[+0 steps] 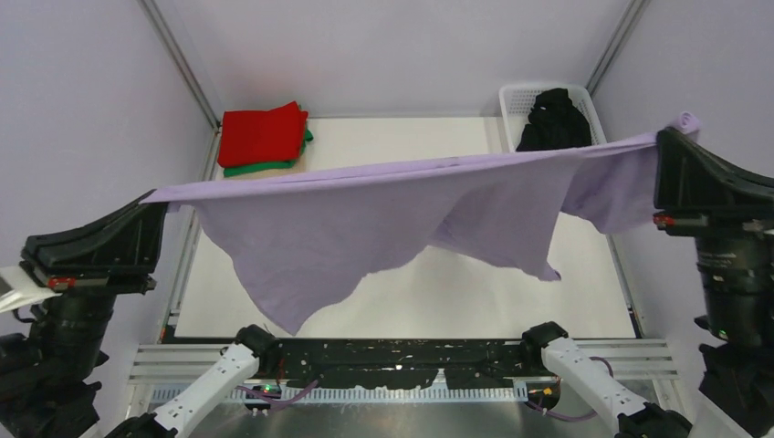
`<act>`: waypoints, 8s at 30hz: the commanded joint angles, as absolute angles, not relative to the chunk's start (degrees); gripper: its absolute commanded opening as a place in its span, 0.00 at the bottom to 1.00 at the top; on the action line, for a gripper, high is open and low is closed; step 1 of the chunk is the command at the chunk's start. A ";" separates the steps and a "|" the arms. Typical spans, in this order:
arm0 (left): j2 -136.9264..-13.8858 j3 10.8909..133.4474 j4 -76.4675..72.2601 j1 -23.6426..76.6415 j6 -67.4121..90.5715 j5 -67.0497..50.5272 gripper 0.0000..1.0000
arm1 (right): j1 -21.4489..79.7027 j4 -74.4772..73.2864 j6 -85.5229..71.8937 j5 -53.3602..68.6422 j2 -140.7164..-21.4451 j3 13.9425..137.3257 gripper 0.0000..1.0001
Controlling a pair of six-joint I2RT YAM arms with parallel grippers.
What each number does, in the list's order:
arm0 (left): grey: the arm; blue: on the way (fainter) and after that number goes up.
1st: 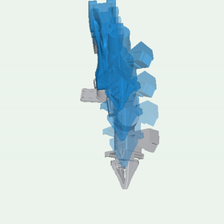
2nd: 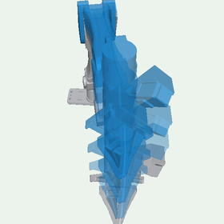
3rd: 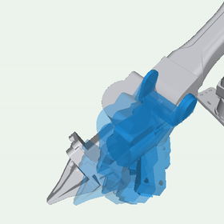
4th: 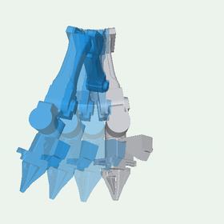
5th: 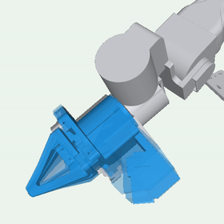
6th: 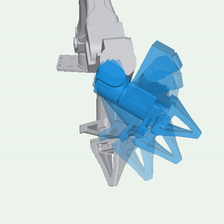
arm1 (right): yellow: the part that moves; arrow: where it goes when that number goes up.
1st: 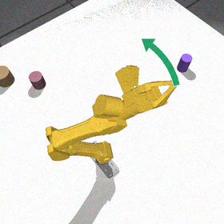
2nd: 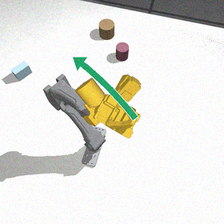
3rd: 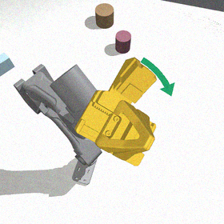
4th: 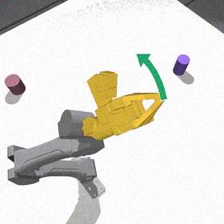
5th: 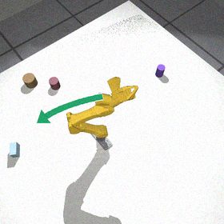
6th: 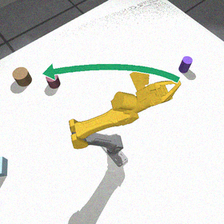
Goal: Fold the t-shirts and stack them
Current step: Flatten out the tshirt
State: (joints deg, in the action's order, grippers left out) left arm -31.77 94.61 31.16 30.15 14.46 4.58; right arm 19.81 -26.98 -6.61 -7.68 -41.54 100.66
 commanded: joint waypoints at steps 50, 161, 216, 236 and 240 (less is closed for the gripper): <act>-84.12 60.85 25.89 13.03 32.32 -5.88 0.99 | 18.90 -18.51 -13.73 -9.11 -89.61 65.34 0.95; -76.51 37.63 34.26 14.24 42.16 0.92 0.00 | 10.62 -20.86 -20.74 -12.55 -60.73 43.18 0.95; -67.34 45.65 35.10 4.43 35.17 13.91 0.00 | 31.82 -46.24 -43.00 1.75 -65.51 28.87 0.57; -63.00 46.84 35.65 4.40 34.56 11.45 0.00 | 29.97 -39.64 -38.42 -11.53 -64.99 38.91 0.05; -59.67 49.55 35.76 4.40 34.60 10.35 0.00 | 25.03 -34.62 -34.23 -11.36 -62.44 44.87 0.05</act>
State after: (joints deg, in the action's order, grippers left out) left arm -63.70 45.67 36.77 4.73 35.42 11.79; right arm 28.75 -42.28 -38.92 -6.79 -65.89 37.56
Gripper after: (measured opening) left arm 0.026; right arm 0.088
